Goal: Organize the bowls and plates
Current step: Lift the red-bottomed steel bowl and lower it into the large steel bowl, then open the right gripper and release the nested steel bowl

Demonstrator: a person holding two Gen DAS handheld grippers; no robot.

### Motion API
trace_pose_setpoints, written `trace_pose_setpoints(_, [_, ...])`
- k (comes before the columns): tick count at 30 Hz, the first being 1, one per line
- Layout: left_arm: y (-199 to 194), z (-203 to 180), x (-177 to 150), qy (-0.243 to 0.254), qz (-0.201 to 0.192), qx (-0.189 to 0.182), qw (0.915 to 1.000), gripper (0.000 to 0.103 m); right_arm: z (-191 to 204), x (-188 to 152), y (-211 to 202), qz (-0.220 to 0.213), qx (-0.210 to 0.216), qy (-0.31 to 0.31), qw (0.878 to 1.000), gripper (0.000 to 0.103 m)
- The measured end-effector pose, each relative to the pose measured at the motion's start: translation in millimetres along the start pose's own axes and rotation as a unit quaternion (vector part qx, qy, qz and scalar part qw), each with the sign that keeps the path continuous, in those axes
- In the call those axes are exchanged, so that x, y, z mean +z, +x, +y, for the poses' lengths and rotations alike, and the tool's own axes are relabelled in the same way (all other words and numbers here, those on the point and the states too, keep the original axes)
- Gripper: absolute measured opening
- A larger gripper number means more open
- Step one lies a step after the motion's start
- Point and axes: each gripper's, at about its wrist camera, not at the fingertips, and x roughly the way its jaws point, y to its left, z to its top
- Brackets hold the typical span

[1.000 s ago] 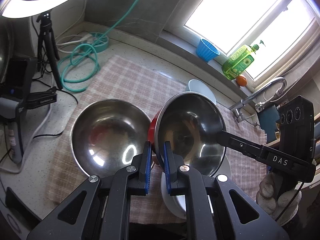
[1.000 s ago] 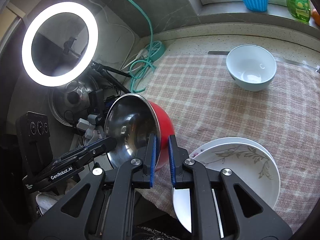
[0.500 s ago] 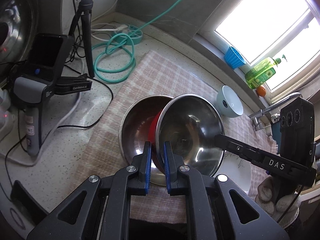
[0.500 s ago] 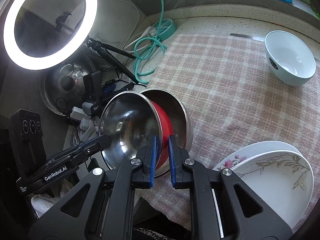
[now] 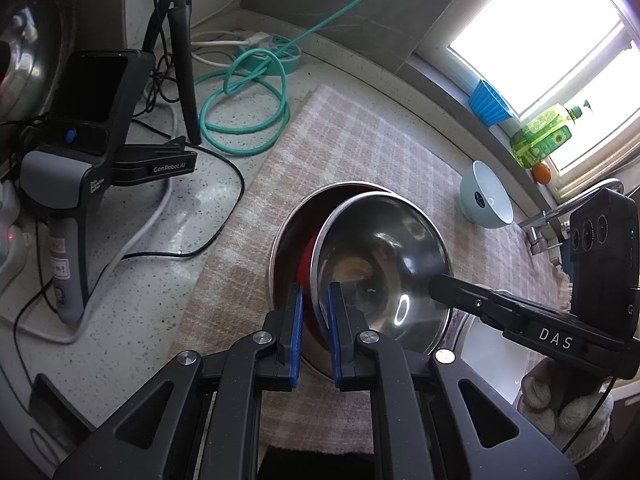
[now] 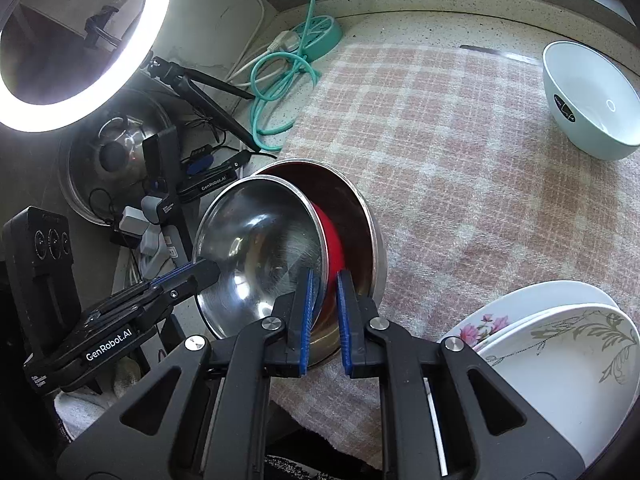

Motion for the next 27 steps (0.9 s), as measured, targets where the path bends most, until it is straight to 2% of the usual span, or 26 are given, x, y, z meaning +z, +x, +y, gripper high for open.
trace_pose_setpoints(9, [12.8, -1.1, 3.1, 0.01, 0.01, 0.011, 0.9998, 0.01, -3.1, 1.1, 7.4, 0.006, -0.007, 0.004, 1.0, 0.014])
trace_pose_setpoints(18, [17.1, -0.6, 5.1, 0.013, 0.01, 0.022, 0.9996, 0.01, 0.8, 3.4, 10.0, 0.004, -0.022, -0.021, 1.0, 0.019])
trace_pose_setpoints(26, [11.5, -4.0, 8.9, 0.02, 0.0, 0.027, 0.9994, 0.011, 12.6, 4.2, 0.7, -0.013, -0.003, -0.04, 0.999, 0.057])
trace_pose_setpoints(27, [10.7, -4.6, 9.5, 0.022, 0.0, 0.029, 0.9993, 0.014, 14.3, 4.0, -1.6, -0.017, -0.002, -0.043, 0.999, 0.059])
